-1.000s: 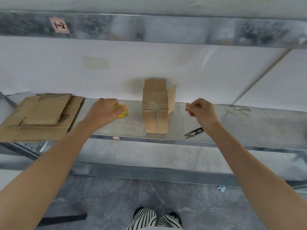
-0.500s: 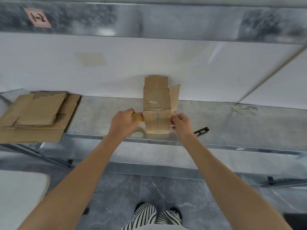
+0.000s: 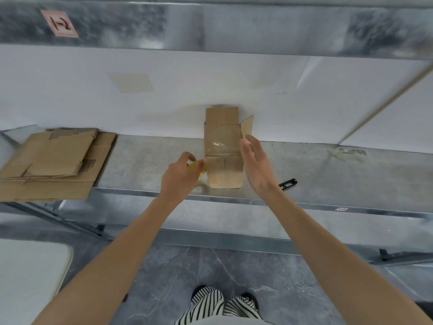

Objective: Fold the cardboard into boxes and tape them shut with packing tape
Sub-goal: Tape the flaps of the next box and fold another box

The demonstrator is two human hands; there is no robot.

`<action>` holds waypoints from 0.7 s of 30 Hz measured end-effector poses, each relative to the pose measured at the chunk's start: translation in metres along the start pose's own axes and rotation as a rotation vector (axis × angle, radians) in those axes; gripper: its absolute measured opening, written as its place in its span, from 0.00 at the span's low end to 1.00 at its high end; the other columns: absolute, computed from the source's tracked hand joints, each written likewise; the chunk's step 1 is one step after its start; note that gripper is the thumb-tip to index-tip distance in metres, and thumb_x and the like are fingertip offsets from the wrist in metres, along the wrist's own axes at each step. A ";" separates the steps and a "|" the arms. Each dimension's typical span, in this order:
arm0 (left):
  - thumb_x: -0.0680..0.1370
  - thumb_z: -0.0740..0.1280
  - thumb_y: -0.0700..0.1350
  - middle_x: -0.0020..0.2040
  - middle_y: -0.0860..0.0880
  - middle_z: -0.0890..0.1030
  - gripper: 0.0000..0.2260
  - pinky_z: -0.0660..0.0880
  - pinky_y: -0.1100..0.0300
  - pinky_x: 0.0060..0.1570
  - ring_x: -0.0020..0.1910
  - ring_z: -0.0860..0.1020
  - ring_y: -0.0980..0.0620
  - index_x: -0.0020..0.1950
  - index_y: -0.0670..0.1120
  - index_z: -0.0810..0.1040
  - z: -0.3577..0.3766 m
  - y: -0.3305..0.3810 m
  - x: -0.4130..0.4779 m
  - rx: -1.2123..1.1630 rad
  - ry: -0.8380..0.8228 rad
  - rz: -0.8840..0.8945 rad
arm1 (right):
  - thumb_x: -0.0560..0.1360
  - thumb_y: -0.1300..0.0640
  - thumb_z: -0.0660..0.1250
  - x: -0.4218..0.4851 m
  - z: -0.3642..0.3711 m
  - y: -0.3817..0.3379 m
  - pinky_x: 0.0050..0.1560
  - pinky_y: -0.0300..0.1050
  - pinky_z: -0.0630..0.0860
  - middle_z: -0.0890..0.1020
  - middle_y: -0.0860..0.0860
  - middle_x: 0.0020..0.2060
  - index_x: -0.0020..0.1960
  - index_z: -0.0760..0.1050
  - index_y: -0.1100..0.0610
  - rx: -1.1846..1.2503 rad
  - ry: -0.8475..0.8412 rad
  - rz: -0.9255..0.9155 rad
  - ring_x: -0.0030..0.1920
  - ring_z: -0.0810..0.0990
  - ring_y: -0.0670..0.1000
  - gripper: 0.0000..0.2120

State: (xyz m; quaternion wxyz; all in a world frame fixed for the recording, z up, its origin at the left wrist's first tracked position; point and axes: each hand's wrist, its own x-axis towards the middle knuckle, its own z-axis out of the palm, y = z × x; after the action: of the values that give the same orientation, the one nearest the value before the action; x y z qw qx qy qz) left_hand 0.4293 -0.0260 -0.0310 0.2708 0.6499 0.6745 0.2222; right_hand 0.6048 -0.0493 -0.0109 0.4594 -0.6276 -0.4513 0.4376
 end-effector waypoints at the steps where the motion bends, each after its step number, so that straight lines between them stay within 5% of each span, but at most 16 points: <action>1: 0.79 0.60 0.50 0.37 0.50 0.76 0.10 0.68 0.59 0.35 0.35 0.74 0.52 0.58 0.50 0.73 0.000 0.002 -0.001 -0.043 -0.028 -0.001 | 0.80 0.44 0.56 0.002 0.003 -0.002 0.59 0.41 0.67 0.72 0.47 0.64 0.74 0.60 0.49 -0.043 -0.036 -0.016 0.62 0.71 0.46 0.25; 5: 0.79 0.58 0.46 0.42 0.50 0.80 0.12 0.79 0.49 0.45 0.40 0.79 0.48 0.61 0.53 0.75 0.000 0.001 -0.006 -0.163 -0.120 0.034 | 0.78 0.48 0.61 0.011 0.007 -0.005 0.50 0.37 0.72 0.76 0.49 0.63 0.73 0.62 0.49 -0.152 -0.042 -0.074 0.57 0.75 0.46 0.24; 8: 0.78 0.59 0.43 0.38 0.49 0.80 0.12 0.77 0.58 0.33 0.30 0.77 0.52 0.59 0.52 0.76 -0.004 0.000 -0.015 -0.242 -0.129 0.000 | 0.78 0.53 0.64 0.016 0.000 -0.007 0.59 0.46 0.75 0.77 0.51 0.62 0.72 0.64 0.50 -0.129 -0.157 -0.082 0.59 0.76 0.48 0.23; 11: 0.79 0.60 0.41 0.36 0.49 0.79 0.11 0.70 0.69 0.26 0.30 0.75 0.55 0.57 0.53 0.75 -0.007 0.008 -0.028 -0.343 -0.138 0.011 | 0.78 0.60 0.63 0.021 -0.017 -0.020 0.56 0.46 0.75 0.79 0.53 0.55 0.69 0.68 0.53 -0.047 -0.286 -0.102 0.50 0.79 0.48 0.20; 16: 0.78 0.62 0.42 0.37 0.48 0.80 0.10 0.73 0.66 0.27 0.26 0.76 0.55 0.57 0.53 0.76 0.003 0.030 -0.043 -0.441 -0.184 0.032 | 0.79 0.62 0.61 0.039 -0.046 -0.045 0.53 0.41 0.73 0.78 0.50 0.54 0.69 0.66 0.49 -0.066 -0.457 0.017 0.49 0.76 0.47 0.20; 18: 0.77 0.62 0.42 0.37 0.48 0.81 0.13 0.76 0.62 0.28 0.24 0.77 0.53 0.60 0.50 0.75 0.014 0.039 -0.046 -0.462 -0.209 0.005 | 0.78 0.65 0.61 0.046 -0.048 -0.043 0.48 0.35 0.73 0.77 0.52 0.56 0.69 0.67 0.52 -0.168 -0.456 0.008 0.47 0.76 0.46 0.20; 21: 0.77 0.63 0.42 0.37 0.46 0.80 0.16 0.81 0.53 0.37 0.26 0.78 0.50 0.65 0.47 0.73 0.028 0.048 -0.043 -0.536 -0.205 -0.051 | 0.76 0.67 0.60 0.053 -0.048 -0.040 0.49 0.41 0.73 0.77 0.54 0.59 0.66 0.72 0.54 -0.404 -0.270 -0.108 0.51 0.76 0.50 0.20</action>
State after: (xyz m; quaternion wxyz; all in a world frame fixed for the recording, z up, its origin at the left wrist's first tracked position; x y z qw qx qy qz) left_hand 0.4841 -0.0680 -0.0171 0.5053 0.5569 0.5770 0.3188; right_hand 0.6558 0.0003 0.0301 0.2829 -0.6175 -0.6197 0.3932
